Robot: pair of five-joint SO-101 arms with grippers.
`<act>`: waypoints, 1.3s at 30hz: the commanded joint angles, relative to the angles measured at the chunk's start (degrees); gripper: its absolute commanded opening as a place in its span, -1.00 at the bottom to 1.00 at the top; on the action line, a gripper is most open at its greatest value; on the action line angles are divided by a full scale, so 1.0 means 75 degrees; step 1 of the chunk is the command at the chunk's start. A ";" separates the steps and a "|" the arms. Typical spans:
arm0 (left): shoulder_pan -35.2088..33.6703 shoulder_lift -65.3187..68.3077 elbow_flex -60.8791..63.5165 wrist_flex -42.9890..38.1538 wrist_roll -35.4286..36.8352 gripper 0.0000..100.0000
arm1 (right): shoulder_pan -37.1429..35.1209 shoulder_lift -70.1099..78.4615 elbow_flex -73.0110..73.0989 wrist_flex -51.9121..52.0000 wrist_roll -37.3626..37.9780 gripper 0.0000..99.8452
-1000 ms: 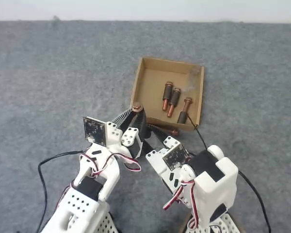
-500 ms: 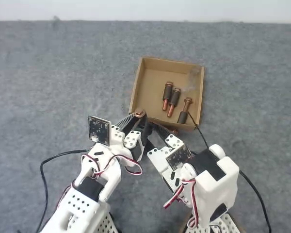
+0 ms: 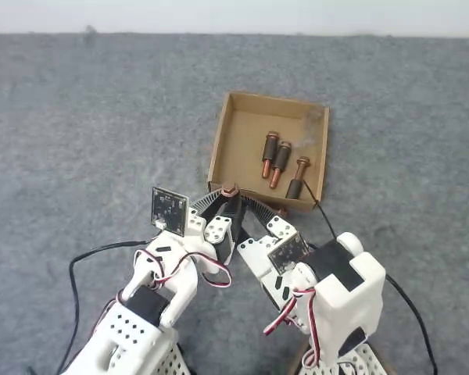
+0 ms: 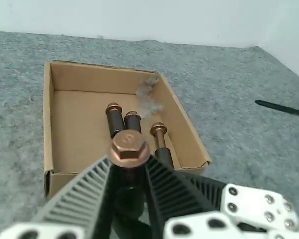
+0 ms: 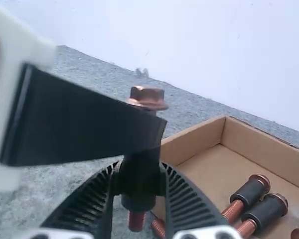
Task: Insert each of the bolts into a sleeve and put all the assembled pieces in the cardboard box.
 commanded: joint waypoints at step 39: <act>-0.0434 -0.0199 -0.0170 0.0059 0.0692 -0.60 | 0.0346 -0.0498 -0.0012 -0.0240 0.0000 -0.99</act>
